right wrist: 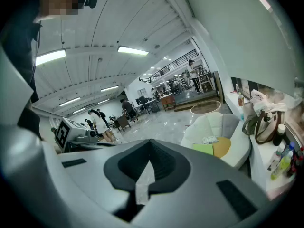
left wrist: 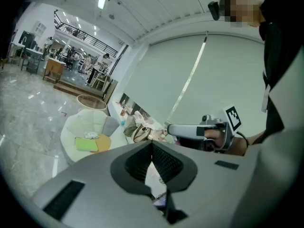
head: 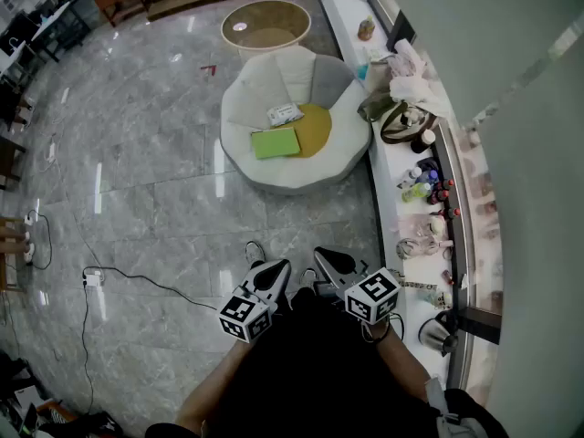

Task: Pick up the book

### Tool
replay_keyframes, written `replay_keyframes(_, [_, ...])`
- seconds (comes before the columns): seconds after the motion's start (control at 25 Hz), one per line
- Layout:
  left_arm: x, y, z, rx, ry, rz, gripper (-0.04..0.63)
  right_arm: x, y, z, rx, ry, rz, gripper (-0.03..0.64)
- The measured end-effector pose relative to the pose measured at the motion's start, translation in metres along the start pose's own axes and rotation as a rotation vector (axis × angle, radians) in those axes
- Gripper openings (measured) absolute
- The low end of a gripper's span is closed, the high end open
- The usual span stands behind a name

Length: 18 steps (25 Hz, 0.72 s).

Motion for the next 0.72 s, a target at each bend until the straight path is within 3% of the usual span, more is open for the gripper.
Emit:
replay_keyframes(0.4, [0.023, 0.007, 0.033, -0.017, 0.014, 0.02, 0.014, 0.016, 0.038, -0.01, -0.022, 0.025, 0.005, 0.015])
replay_keyframes(0.72, [0.06, 0.011, 0.091, -0.071, 0.038, 0.058, 0.014, 0.046, 0.088, -0.01, -0.1, 0.062, -0.017, 0.015])
Point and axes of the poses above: the fingertips, and each gripper's own axes: y forward along the fingers, z to its left, x out of its top, the point moved 9 cm from there along -y, backward along the fingers, and after that the axes turned 6 degrees about -x, right-handed, at the moved point
